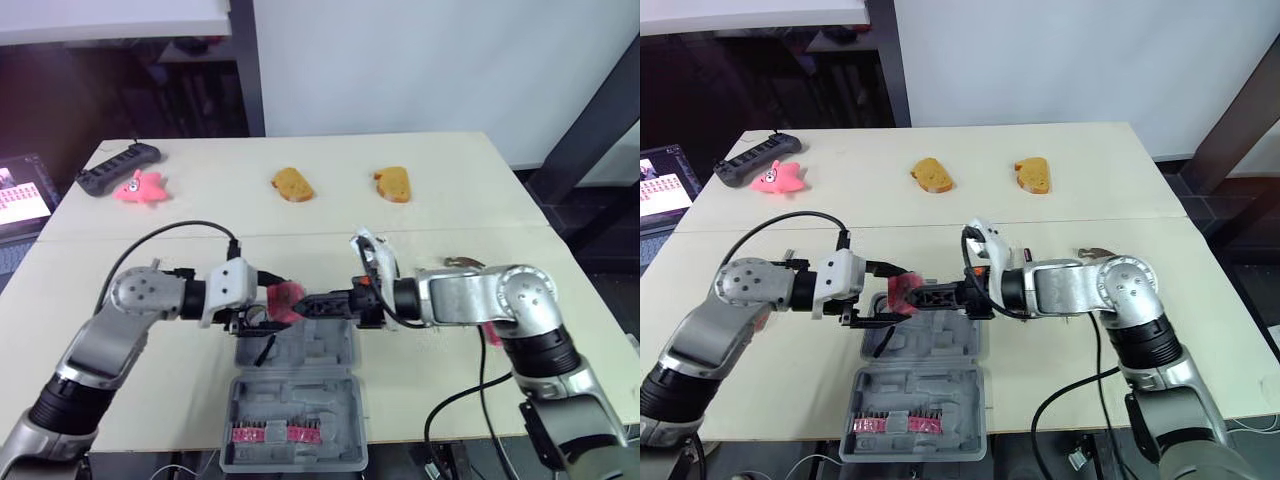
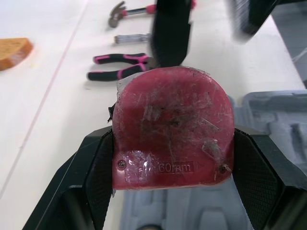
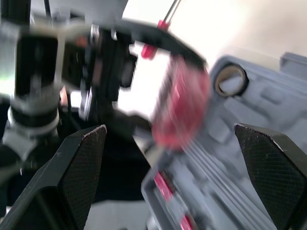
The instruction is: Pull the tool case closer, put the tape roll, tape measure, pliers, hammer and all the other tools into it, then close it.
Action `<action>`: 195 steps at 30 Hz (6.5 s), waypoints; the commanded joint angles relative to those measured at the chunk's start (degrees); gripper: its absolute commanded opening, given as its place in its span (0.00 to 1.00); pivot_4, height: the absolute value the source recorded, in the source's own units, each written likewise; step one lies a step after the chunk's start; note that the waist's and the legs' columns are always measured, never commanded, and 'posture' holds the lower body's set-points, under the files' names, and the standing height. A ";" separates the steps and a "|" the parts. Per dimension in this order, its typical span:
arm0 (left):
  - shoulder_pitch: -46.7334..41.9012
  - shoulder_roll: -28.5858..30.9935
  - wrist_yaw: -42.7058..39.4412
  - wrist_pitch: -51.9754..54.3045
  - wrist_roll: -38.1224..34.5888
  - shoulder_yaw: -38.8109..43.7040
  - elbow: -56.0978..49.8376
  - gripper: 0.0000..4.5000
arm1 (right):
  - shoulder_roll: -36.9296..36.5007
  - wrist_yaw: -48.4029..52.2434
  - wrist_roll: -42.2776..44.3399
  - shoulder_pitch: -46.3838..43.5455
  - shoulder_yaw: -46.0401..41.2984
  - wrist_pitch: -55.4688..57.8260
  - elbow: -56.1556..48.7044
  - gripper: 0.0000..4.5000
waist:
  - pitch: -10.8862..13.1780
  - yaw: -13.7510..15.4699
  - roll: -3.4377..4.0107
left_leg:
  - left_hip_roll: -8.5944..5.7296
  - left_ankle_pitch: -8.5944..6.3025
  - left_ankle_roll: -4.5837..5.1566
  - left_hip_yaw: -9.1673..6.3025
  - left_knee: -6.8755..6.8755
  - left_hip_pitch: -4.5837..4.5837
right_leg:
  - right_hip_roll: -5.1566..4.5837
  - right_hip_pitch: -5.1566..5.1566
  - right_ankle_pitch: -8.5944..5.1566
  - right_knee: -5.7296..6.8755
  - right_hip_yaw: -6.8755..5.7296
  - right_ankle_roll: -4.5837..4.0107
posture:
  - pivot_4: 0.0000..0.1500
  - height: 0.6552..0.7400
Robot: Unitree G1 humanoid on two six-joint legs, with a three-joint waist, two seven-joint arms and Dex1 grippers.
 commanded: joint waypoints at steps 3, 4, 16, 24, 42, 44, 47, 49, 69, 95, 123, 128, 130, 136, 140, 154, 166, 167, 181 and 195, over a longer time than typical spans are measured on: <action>-1.44 -1.17 1.24 0.43 0.39 -1.14 -1.45 0.65 | 1.86 -3.37 1.56 -0.76 -0.49 -1.76 -0.96 1.00 | 0.00 0.30 0.00 | 0.00 0.00 0.00 -0.01 0.05 -0.05 | 0.00 0.00 0.00 0.00 0.00 0.00 | 1.00 1.00; -1.36 -1.33 1.33 0.37 0.44 -1.23 -1.32 0.65 | 2.12 -3.70 1.56 -0.85 -0.58 -1.79 -0.81 1.00 | 0.00 0.25 0.00 | 0.00 0.00 0.00 -0.01 0.07 -0.07 | 0.00 0.00 0.00 0.00 0.00 0.00 | 1.00 1.00; 0.23 -1.32 1.26 -3.06 1.16 -0.99 1.26 0.65 | 2.53 -3.86 1.56 -0.32 -1.08 -0.64 -0.11 0.16 | 0.01 0.19 0.02 | 0.00 0.00 0.00 -0.02 0.05 -0.11 | 0.01 -0.08 0.00 0.03 0.00 0.00 | 1.00 1.00; 1.81 -3.22 2.78 -6.03 1.66 -1.12 4.01 0.65 | 3.27 -3.71 1.56 -0.24 -1.93 -0.69 0.41 0.10 | 0.03 0.18 0.05 | 0.00 0.00 0.00 -0.02 0.05 -0.17 | 0.01 -0.12 0.00 0.03 0.00 0.00 | 1.00 1.00; 16.51 9.77 -11.68 4.59 -19.95 18.63 2.87 0.99 | -18.06 11.34 1.56 14.81 -13.71 5.91 1.77 0.10 | 0.13 0.40 0.21 | 0.02 0.00 0.01 -0.04 0.11 -0.54 | 0.04 -0.45 -0.01 0.08 0.00 -0.01 | 1.00 1.00; 19.47 10.87 -13.21 4.28 -20.18 19.74 1.56 0.99 | -23.20 15.89 1.56 19.74 -14.44 6.99 0.83 0.10 | 0.13 0.46 0.21 | 0.02 0.00 0.01 -0.04 0.11 -0.54 | 0.04 -0.41 -0.01 0.02 -0.01 -0.01 | 1.00 1.00; 22.98 11.05 -14.13 4.18 -21.04 20.39 -1.28 0.99 | -27.50 18.54 1.56 25.38 -14.60 6.41 0.01 0.10 | 0.13 0.23 0.20 | 0.02 0.00 0.01 -0.03 0.11 -0.49 | 0.04 -0.35 -0.01 -0.03 0.00 -0.02 | 1.00 1.00; 24.56 10.45 -13.75 4.90 -22.52 21.07 -3.56 0.99 | -29.16 19.15 1.56 28.09 -14.78 5.70 0.11 0.10 | 0.13 0.17 0.20 | 0.03 0.00 0.01 0.01 0.11 -0.46 | 0.04 -0.34 -0.01 -0.04 0.02 -0.02 | 1.00 1.00; 24.51 9.19 -9.65 6.03 -21.62 20.66 -7.31 0.99 | -23.71 15.55 -14.54 35.06 -9.17 -1.25 -0.95 0.10 | 0.05 0.21 0.02 | 0.04 0.16 0.26 0.02 0.13 -0.12 | 0.11 0.02 0.01 -0.15 0.04 -0.26 | 1.00 1.00; 24.83 8.68 -9.99 5.23 -20.45 20.24 -6.06 1.00 | -35.56 58.18 -49.58 32.44 -14.75 -14.97 -20.93 0.99 | 0.21 0.42 0.24 | 0.75 0.15 0.27 0.23 -0.03 0.24 | 0.86 0.16 0.13 -0.34 0.27 -0.71 | 1.00 1.00; 28.75 8.46 -9.62 0.85 -19.54 20.70 -8.31 1.00 | -29.36 82.75 -115.49 31.12 11.84 -57.10 -7.49 0.99 | 0.36 0.42 -0.01 | 0.80 0.16 0.24 0.38 0.01 0.29 | 0.89 0.15 0.16 -0.30 0.36 -0.72 | 1.00 1.00; 27.94 8.54 -8.64 1.38 -19.54 20.41 -8.56 1.00 | -27.36 82.84 -115.61 31.60 11.30 -56.91 -6.90 0.99 | 0.32 0.22 -0.08 | 0.81 0.16 0.24 0.36 0.01 0.36 | 0.91 0.19 0.16 -0.28 0.35 -0.72 | 1.00 1.00; 27.53 8.70 -8.29 1.75 -19.61 20.22 -8.67 1.00 | -26.88 82.92 -115.57 31.89 10.93 -57.00 -6.79 0.87 | 0.31 0.26 -0.09 | 0.82 0.15 0.24 0.36 0.01 0.37 | 0.92 0.20 0.17 -0.26 0.35 -0.72 | 1.00 1.00; 26.52 8.95 -7.23 3.27 -19.83 19.75 -9.66 1.00 | -26.24 83.88 -114.97 32.79 9.77 -57.02 -8.16 0.63 | 0.31 0.26 -0.10 | 0.82 0.15 0.24 0.34 0.02 0.38 | 0.92 0.22 0.19 -0.25 0.35 -0.68 | 1.00 1.00; 25.98 8.91 -6.61 3.81 -19.69 19.93 -9.45 1.00 | -26.78 85.45 -110.79 32.45 6.36 -55.37 -12.13 0.63 | 0.33 0.34 -0.06 | 0.82 0.15 0.24 0.34 0.02 0.37 | 0.92 0.22 0.21 -0.24 0.35 -0.65 | 1.00 1.00; 23.79 7.81 -6.29 -0.55 -15.71 20.12 -0.96 1.00 | -15.93 91.01 -106.93 -9.27 19.51 -21.83 -14.37 0.63 | 0.41 0.39 0.10 | 0.93 0.16 0.24 0.12 -0.03 0.28 | 1.10 0.02 0.35 -0.08 0.18 -0.67 | 1.00 1.00; 27.66 6.90 -6.07 -4.42 -15.11 22.04 0.66 1.00 | -9.47 90.84 -117.55 -13.92 32.18 -26.81 -2.42 0.63 | 0.43 0.17 0.11 | 0.89 0.17 0.22 0.18 0.08 -0.17 | 1.01 -0.55 0.36 0.31 0.18 -0.64 | 1.00 1.00; 27.99 6.74 -6.08 -4.74 -15.00 22.06 0.82 1.00 | -8.36 90.26 -118.06 -13.98 32.40 -27.39 -1.10 0.63 | 0.42 0.14 0.11 | 0.89 0.17 0.22 0.19 0.13 -0.18 | 1.02 -0.62 0.35 0.48 0.18 -0.66 | 1.00 1.00; 29.36 5.78 -6.00 -5.97 -14.85 22.16 1.12 1.00 | -2.78 89.47 -125.34 -13.90 33.21 -35.38 8.50 0.63 | 0.43 0.12 0.11 | 0.90 0.20 0.19 0.16 0.12 -0.15 | 1.08 -0.76 0.32 0.76 0.19 -0.72 | 1.00 1.00; 28.86 5.78 -6.06 -6.36 -14.76 21.77 1.85 1.00 | 0.15 89.61 -129.60 -11.19 33.57 -37.08 10.36 0.63 | 0.43 0.11 0.12 | 0.90 0.20 0.18 0.16 0.12 -0.17 | 1.08 -0.77 0.32 0.76 0.19 -0.71 | 1.00 1.00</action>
